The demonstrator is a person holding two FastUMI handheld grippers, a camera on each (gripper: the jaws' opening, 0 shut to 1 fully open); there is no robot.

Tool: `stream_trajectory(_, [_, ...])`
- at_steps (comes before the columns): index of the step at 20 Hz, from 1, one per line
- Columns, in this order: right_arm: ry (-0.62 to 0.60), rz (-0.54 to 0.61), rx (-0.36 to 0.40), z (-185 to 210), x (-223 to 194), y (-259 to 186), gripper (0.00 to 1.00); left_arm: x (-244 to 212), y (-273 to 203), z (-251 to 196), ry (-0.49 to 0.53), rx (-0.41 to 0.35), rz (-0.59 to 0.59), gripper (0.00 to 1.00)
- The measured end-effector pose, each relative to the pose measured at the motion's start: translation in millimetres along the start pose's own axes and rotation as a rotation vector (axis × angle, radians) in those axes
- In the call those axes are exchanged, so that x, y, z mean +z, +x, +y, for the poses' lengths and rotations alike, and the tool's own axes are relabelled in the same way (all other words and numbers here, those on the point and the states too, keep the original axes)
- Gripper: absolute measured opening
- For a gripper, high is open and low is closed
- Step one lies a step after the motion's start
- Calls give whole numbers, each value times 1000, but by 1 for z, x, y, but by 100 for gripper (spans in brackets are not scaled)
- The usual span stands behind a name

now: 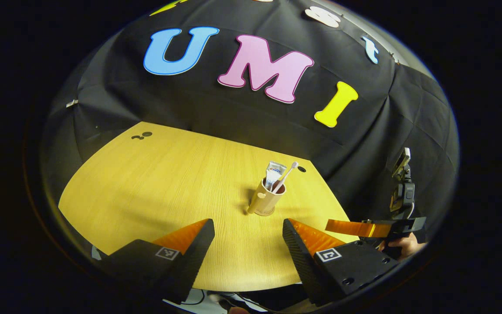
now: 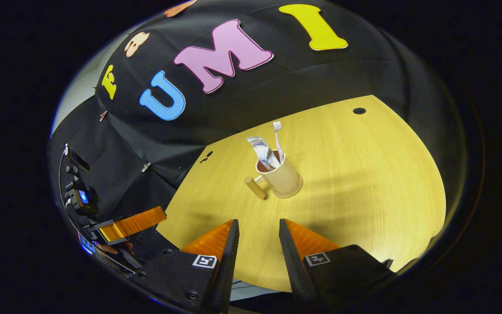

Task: Put the toothbrush and toothpaste on the desktop into the cup, then pick up the cup and place it on the coaster on the desktop.

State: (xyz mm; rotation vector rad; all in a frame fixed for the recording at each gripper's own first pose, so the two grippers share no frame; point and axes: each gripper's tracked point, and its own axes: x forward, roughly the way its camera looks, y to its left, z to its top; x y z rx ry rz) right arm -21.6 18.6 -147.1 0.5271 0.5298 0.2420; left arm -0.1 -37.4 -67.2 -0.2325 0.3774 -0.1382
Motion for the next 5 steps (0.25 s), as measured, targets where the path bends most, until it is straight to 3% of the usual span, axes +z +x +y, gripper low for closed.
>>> stream_trajectory(5, [13,30,26,23,-11,8,58,-13,-16,8,-20,-6,6,98])
